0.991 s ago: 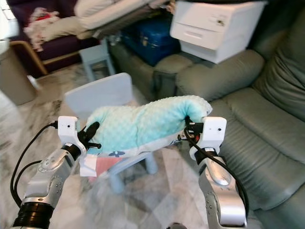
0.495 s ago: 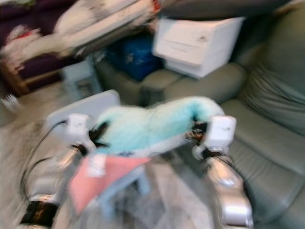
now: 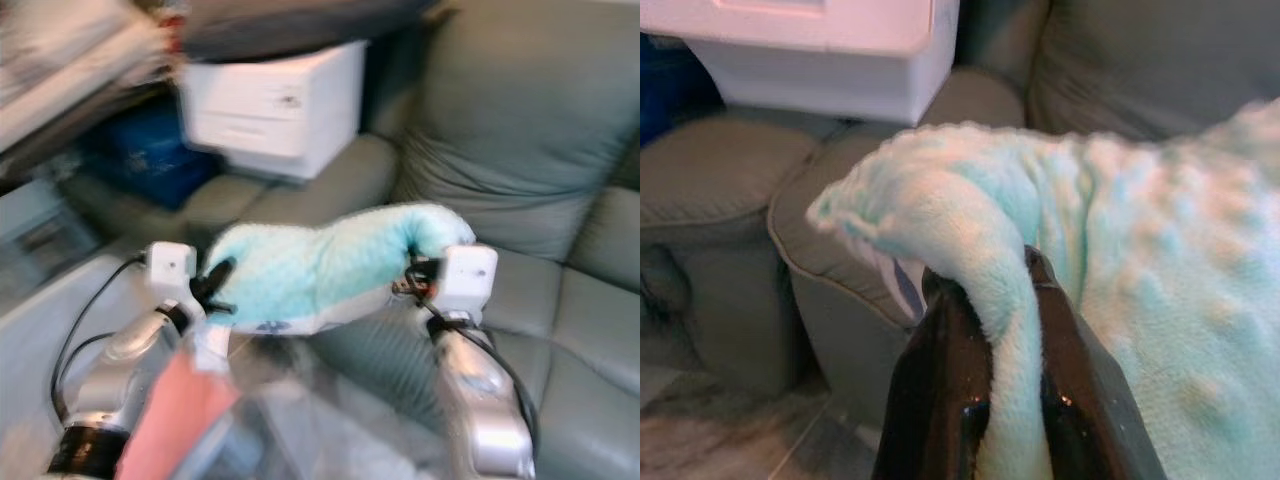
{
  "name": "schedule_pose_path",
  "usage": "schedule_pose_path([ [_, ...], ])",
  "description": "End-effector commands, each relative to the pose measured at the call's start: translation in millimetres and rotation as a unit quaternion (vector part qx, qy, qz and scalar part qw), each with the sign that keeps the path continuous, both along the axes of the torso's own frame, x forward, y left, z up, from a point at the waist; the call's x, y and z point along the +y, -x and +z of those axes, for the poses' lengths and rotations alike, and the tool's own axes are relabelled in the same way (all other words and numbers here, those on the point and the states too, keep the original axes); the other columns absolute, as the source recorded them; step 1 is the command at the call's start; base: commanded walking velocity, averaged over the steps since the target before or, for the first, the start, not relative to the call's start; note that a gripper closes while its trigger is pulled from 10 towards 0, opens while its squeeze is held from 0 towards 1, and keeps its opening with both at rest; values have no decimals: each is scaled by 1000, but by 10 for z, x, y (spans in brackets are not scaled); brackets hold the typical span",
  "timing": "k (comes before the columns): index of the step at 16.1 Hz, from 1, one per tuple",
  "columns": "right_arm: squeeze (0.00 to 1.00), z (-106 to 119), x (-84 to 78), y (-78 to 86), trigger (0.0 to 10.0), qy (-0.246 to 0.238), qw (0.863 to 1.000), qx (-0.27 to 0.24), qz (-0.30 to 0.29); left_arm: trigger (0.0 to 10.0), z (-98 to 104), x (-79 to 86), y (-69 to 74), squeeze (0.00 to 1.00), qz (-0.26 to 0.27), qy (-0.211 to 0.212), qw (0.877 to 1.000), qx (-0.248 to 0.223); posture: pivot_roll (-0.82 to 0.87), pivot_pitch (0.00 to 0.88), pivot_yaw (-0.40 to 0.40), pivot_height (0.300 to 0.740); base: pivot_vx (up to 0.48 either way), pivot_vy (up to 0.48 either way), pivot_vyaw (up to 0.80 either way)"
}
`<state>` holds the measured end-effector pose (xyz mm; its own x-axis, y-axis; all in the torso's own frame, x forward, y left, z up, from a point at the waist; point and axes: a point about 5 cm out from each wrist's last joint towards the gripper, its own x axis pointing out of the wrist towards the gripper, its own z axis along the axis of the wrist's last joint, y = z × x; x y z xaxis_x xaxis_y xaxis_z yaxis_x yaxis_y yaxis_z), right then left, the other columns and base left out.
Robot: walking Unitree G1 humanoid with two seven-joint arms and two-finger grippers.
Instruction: Move the pillow to the sofa
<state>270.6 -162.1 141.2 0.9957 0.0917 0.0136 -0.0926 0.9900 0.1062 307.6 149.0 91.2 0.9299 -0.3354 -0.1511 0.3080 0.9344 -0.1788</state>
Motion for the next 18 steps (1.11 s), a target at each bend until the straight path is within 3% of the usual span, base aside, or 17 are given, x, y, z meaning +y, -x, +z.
schedule_pose_path([
  [1,0,53,-42,6,10000,5,1000,-9,-6,10000,101,-50,-32,0,-10,4,1000,-20,-204,51,91,740,480,0,-769],
  [6,0,46,-45,11,10000,3,1000,-8,-8,10000,71,-61,-29,0,-8,1,1000,-10,-205,55,92,740,331,0,-779],
  [18,0,59,-14,-18,10000,3,1000,-14,-3,10000,56,-53,-46,0,-1,-2,1000,3,-193,52,92,740,0,0,0],
])
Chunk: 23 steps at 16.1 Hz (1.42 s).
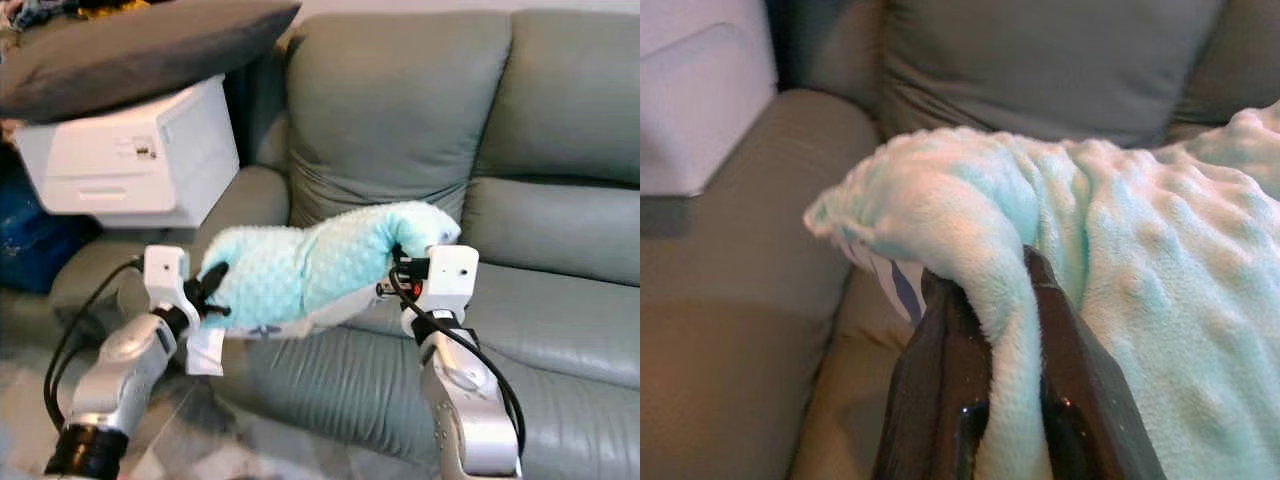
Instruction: Move the pillow to the sofa
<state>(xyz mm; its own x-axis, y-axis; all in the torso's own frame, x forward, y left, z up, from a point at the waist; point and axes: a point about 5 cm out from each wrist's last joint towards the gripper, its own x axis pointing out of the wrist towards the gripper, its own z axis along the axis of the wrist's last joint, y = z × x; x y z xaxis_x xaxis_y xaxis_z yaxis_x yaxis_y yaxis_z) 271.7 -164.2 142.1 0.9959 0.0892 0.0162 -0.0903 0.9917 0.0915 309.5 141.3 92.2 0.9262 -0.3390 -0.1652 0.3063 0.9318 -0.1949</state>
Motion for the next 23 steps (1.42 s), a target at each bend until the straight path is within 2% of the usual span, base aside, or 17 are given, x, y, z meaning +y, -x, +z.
schedule_pose_path([
  [1,0,51,8,-10,10000,-4,1000,-12,-2,10000,48,13,-20,0,-7,-5,1000,-7,-193,52,94,740,0,420,0],
  [6,0,43,20,-21,10000,-8,1000,-13,-4,10000,40,-11,-20,0,-28,-21,999,-3,-191,45,101,740,0,480,0],
  [8,0,44,22,-24,10000,-7,1000,-13,-5,10000,38,-20,-8,0,-32,-33,999,-7,-191,42,101,740,0,0,0],
  [12,0,32,7,-30,10000,-1,1000,-9,-10,10000,-15,-127,62,0,-78,-44,996,1,-188,45,100,740,0,0,0],
  [17,0,7,-8,-34,10000,6,1000,0,-17,10000,-16,-184,109,0,-108,-40,993,-5,-188,46,98,740,0,0,0],
  [23,0,-12,-4,-28,10000,3,1000,4,-22,10000,-38,-204,149,0,-120,-42,992,-3,-189,51,104,740,0,0,-771],
])
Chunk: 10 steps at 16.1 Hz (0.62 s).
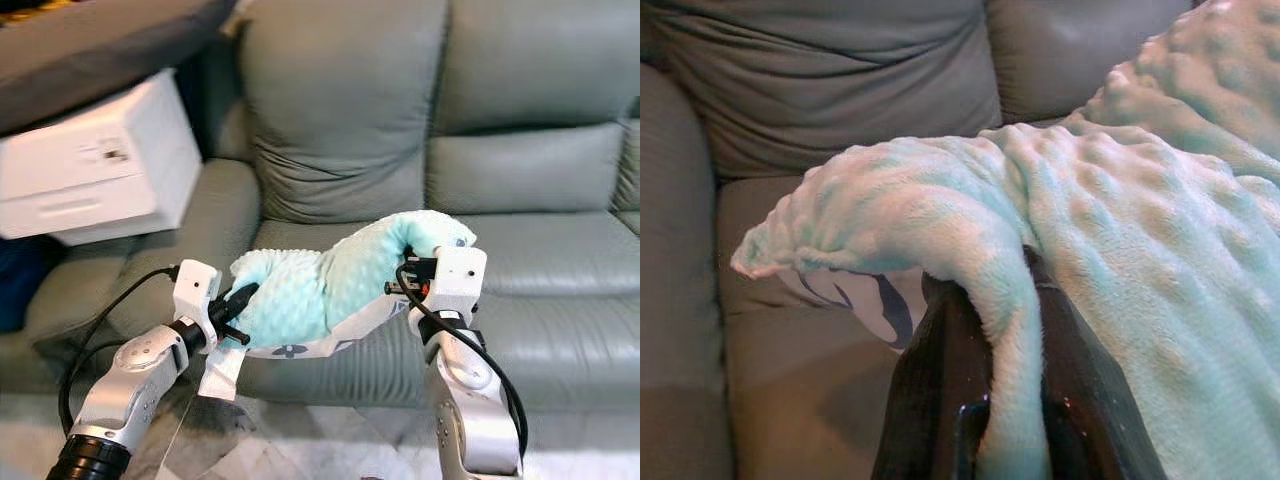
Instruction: Move the pillow to the sofa
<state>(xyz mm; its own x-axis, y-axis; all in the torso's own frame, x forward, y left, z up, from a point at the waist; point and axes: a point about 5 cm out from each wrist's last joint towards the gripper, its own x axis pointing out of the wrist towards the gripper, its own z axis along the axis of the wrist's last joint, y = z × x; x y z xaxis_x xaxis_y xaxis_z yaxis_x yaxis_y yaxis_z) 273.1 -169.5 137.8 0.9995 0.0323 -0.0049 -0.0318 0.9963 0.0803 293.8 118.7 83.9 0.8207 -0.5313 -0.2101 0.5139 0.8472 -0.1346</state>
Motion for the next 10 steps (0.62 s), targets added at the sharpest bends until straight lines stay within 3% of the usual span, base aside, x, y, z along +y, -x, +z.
schedule_pose_path([
  [1,0,32,52,-13,10000,-3,1000,-6,7,10000,44,22,-8,0,-4,-4,1000,-11,-189,53,106,740,0,0,-769],
  [10,0,9,53,6,10000,-7,1000,3,3,10000,51,-41,37,0,-33,13,999,-13,-195,62,110,740,0,0,-769],
])
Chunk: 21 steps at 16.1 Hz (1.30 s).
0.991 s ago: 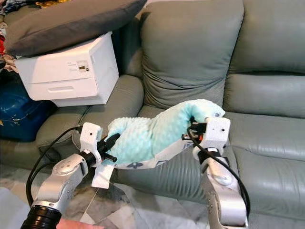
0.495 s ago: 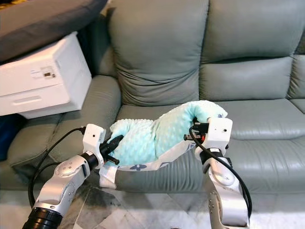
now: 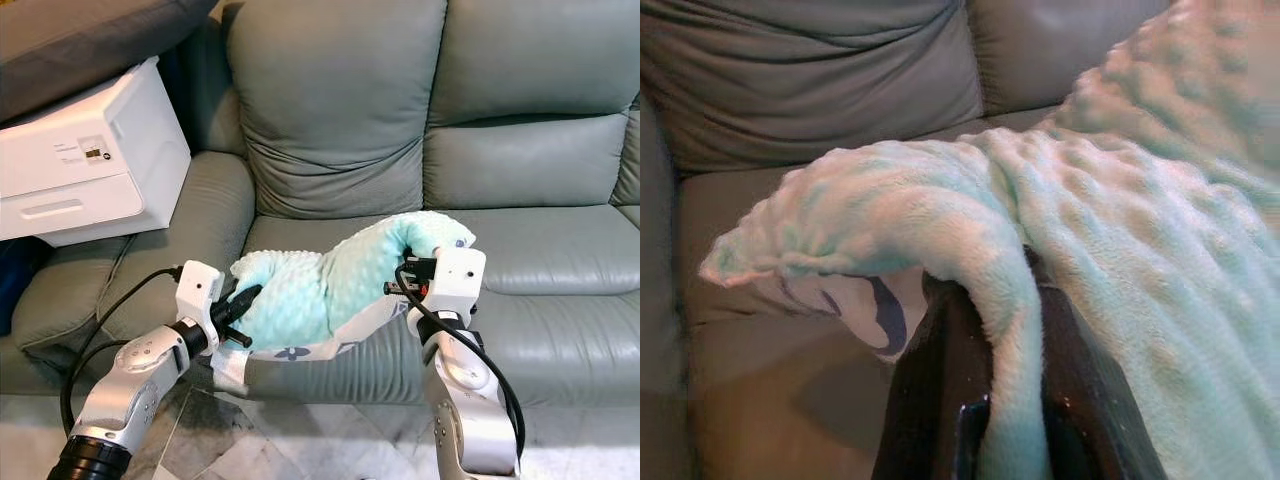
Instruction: Move the pillow to the sofa
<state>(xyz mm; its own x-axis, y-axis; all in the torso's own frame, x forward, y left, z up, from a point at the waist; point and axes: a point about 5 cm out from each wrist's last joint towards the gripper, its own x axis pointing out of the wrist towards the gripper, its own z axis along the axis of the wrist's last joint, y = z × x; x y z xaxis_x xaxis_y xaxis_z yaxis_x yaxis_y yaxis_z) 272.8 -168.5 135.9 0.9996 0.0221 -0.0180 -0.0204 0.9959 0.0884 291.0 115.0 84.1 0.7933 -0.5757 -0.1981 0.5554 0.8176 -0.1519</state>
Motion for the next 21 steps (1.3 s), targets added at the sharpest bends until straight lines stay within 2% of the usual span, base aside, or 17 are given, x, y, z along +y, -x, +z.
schedule_pose_path([
  [1,0,30,43,5,10000,-2,1000,-5,8,10000,48,-12,18,0,-12,5,1000,-12,-195,62,110,740,240,0,-769],
  [9,0,25,35,20,10000,-2,1000,-5,5,10000,42,-35,20,0,-22,-2,1000,-15,-204,62,116,740,271,0,-769],
  [13,0,8,41,39,10000,-2,1000,-5,11,10000,29,25,0,0,4,-18,1000,-18,-201,62,115,740,0,0,0],
  [15,0,0,48,42,10000,-3,1000,-5,17,10000,26,136,-61,0,58,-41,997,-31,-197,61,113,740,0,0,0],
  [18,0,26,128,65,10000,2,998,-21,52,10000,70,365,-152,0,154,-79,983,-59,-192,61,112,740,0,0,215],
  [21,0,25,157,67,10000,1,998,-21,57,10000,42,425,-155,0,170,-92,979,-60,-187,62,111,740,0,0,725],
])
